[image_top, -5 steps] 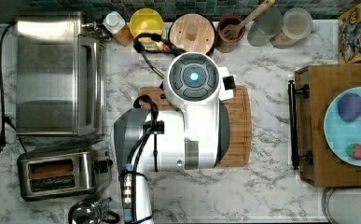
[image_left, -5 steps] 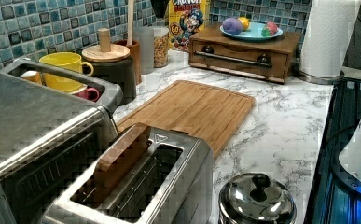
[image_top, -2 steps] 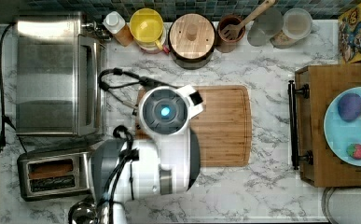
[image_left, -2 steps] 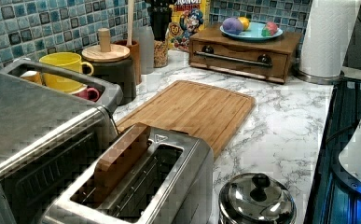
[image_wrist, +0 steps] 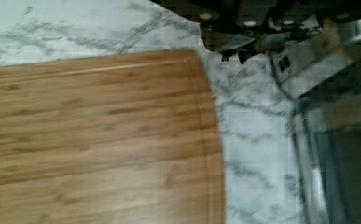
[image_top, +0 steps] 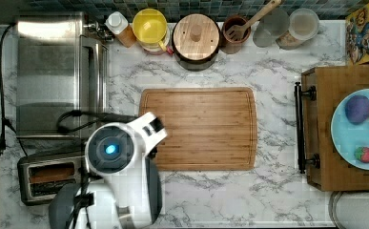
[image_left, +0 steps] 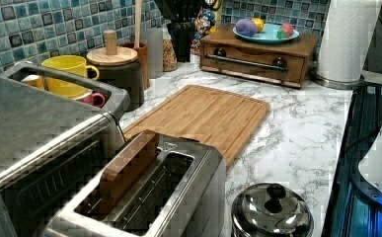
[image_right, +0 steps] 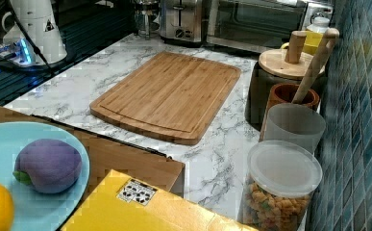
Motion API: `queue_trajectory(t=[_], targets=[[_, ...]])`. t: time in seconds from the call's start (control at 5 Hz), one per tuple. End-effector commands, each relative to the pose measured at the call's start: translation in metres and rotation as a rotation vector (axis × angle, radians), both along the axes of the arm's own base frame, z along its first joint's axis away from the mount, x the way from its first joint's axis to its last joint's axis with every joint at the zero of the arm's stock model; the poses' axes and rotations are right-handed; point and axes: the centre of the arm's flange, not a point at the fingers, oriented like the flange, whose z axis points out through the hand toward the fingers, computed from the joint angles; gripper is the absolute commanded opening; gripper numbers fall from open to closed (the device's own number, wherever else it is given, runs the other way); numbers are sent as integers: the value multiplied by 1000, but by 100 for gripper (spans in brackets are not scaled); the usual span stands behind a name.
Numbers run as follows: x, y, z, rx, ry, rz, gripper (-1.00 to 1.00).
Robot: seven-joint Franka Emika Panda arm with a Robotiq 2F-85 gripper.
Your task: Turn on the toaster.
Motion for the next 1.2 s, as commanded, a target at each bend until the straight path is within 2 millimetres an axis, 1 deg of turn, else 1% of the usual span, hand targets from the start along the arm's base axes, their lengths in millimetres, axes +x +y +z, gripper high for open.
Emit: queue_trajectory(t=[0.2,0.4,0.6,0.8,1.0,1.2], targets=[[-49,57,-6,41,-12,252,-100],[-51,62,-26,22,27,282,-100],[-48,68,-44,3,50,309,-100],[-51,78,-58,4,67,354,-100],[-55,79,-57,68,40,371,-100],[-64,63,-43,192,-70,351,-100]])
